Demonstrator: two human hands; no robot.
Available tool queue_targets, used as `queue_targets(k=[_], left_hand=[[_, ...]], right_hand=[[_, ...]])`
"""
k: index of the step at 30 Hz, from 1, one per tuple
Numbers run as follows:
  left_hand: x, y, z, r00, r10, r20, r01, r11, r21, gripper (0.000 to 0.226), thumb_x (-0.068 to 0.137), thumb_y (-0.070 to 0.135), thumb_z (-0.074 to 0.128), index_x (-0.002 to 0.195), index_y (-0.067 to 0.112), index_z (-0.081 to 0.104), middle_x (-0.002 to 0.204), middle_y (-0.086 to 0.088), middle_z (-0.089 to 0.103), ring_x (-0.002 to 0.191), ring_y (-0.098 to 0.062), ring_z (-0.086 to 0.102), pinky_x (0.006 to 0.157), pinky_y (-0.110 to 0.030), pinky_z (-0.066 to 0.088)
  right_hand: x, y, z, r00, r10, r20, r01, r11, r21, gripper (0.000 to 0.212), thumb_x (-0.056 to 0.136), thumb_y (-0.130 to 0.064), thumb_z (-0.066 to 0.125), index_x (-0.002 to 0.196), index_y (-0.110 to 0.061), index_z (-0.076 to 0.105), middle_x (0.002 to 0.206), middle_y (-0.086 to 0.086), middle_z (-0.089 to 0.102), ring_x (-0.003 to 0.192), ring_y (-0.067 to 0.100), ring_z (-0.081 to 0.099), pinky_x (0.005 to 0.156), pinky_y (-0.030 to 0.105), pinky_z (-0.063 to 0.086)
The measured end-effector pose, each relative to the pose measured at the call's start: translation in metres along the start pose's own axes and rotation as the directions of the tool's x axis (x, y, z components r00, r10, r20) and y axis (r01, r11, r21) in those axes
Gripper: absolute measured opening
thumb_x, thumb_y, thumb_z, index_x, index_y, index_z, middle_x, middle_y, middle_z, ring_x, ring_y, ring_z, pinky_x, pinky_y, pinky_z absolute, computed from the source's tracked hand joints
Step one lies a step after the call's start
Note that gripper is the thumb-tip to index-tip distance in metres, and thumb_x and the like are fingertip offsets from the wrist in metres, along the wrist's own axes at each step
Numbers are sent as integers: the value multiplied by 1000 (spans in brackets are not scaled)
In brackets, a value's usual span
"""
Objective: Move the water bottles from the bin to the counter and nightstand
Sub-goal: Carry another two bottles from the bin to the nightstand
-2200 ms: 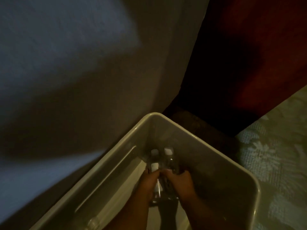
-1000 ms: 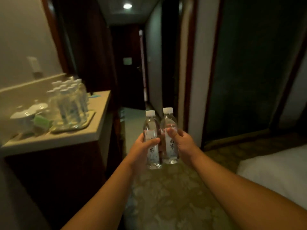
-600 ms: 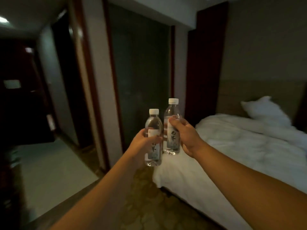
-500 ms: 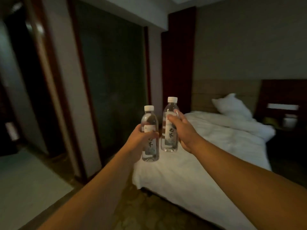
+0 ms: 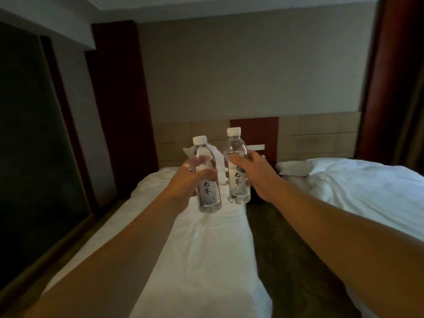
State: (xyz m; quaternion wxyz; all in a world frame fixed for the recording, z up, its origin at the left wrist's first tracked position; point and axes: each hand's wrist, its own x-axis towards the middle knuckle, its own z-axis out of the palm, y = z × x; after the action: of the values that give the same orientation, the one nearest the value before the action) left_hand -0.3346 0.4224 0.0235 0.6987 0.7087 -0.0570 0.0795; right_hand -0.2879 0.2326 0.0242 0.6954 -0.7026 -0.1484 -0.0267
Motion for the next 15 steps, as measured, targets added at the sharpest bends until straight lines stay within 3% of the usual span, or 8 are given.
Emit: queue_targets(k=[2,5,9,12,15], left_hand=[[39,-5,35,999,7,41,-7,1000,-14,53,71,21,81,119,36,64,117,-1,70,107,-21,67,79,-37,48],[93,-19,81,997,6,72,-4,1000,-26,62,63,25,81,122,33,63,120,-4,69,109,-25,67,86,-44,51],[167,-40,128,991,0,135,-1,1000,10,65,61,31,82,123,32,63,120,-2,69,111,-24,66,93,-50,51],[238,-58,151,986,-3,164,-1,1000,24,54,69,29,82,120,32,64,116,-2,71,111,-24,66,95,-51,50],[316,-73,170,982,8,191,-17,999,45,57,75,25,82,127,28,60,124,-5,66,117,-27,63,99,-53,48]], right_hand=[[24,9,-37,999,-12,-29,12,1000,-20,48,87,-44,71,127,-21,58,119,4,68,107,22,67,89,45,54],[59,30,-82,995,2,-96,-3,1000,-13,30,88,-43,71,111,-28,61,105,-2,71,93,14,71,70,32,55],[117,66,-132,988,-7,-157,-3,998,-61,11,89,-45,68,94,-40,60,81,-16,75,74,4,73,60,23,52],[174,89,-166,978,0,-209,-16,997,-77,13,88,-43,70,95,-43,59,85,-13,73,80,6,71,63,24,50],[240,107,-195,969,-13,-246,-8,996,-86,19,87,-43,72,100,-42,58,94,-14,69,84,4,68,63,24,49]])
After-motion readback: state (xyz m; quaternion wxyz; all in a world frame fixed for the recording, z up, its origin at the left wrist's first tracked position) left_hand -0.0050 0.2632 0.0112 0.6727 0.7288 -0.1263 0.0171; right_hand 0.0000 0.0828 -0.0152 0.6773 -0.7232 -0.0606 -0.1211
